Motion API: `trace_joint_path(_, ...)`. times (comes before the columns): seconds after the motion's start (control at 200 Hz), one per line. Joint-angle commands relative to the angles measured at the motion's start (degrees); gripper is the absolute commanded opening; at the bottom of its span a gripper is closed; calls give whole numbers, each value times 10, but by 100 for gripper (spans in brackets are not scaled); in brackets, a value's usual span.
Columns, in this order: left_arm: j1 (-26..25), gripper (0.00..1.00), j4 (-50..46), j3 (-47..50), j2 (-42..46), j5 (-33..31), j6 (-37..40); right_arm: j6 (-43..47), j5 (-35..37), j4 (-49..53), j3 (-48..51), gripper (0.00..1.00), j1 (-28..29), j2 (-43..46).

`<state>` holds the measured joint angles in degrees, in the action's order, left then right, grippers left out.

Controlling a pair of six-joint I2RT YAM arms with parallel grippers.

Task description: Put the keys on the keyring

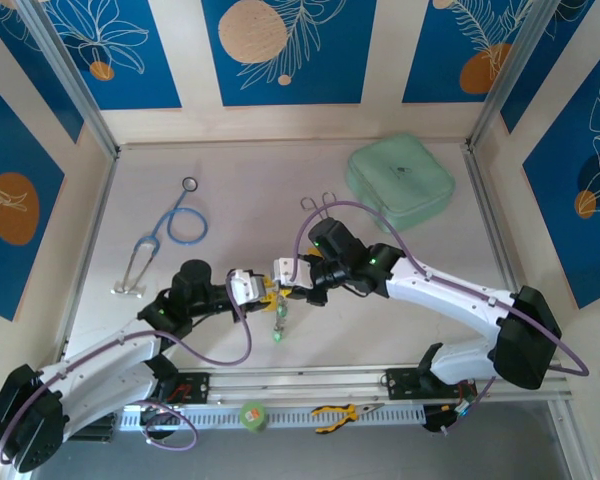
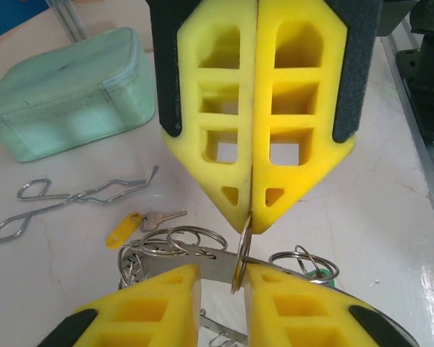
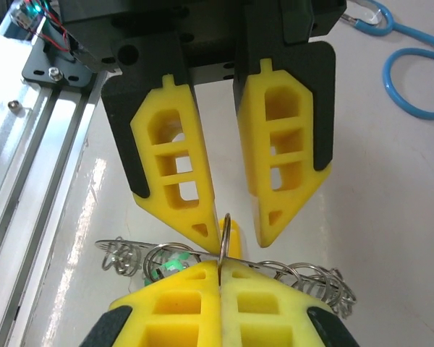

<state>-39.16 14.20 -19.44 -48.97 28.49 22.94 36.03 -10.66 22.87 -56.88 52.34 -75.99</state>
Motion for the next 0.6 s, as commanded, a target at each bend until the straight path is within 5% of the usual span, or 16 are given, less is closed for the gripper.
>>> trace_joint_path(0.0, 1, 18, 8, -19, 2, 20, 7, 10, 8, 21, -27, 0, 12, -11)
trace_joint_path(0.36, 1, 0, 36, -10, 3, 37, 0, -14, -12, -34, 11, 0, 12, 5)
trace_joint_path(0.46, 0, 0, 46, -4, 8, 38, 4, -50, -45, -115, 77, 23, -19, 44)
trace_joint_path(0.595, 0, 0, 43, 3, 22, 33, 33, -65, -56, -182, 153, 27, -50, 85)
